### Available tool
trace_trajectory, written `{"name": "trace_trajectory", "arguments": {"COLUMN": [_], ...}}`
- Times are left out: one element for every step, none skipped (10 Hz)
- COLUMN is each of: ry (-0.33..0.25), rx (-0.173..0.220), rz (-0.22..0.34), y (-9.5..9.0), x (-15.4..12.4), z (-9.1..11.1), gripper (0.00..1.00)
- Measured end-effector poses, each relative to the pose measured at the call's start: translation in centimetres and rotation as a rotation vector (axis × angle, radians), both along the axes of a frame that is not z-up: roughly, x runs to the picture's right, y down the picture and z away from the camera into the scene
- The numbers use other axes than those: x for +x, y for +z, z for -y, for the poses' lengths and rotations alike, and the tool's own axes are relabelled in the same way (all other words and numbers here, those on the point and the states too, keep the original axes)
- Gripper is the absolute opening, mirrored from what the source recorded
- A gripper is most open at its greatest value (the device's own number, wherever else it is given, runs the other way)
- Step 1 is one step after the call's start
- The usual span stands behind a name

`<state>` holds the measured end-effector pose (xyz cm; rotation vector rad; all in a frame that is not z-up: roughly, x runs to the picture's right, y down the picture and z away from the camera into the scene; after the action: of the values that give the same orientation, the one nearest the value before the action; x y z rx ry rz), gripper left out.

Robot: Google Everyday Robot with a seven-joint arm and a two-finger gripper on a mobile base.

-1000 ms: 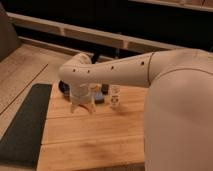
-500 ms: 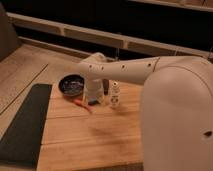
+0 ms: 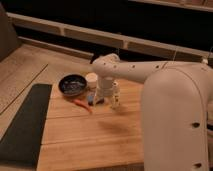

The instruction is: Knock the bottle over

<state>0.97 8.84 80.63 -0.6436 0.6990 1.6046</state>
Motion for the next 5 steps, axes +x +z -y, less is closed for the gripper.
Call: {"name": "trace_trajectory", "arguments": {"ry": [-0.027, -0.07, -0.111, -0.184, -0.236], "rx": [-0.009, 0.004, 0.031, 0.106, 0.177], "rz": [-0.023, -0.041, -0.043, -0.015, 0.028], "y": [0.3, 0.7, 1.2, 1.9, 2.3], "x": [1.0, 1.9, 2.2, 1.8, 0.8], "z": [0.2, 0.9, 1.9, 4.0, 5.7], "gripper": [0.65, 0.65, 0.65, 0.65, 0.65]}}
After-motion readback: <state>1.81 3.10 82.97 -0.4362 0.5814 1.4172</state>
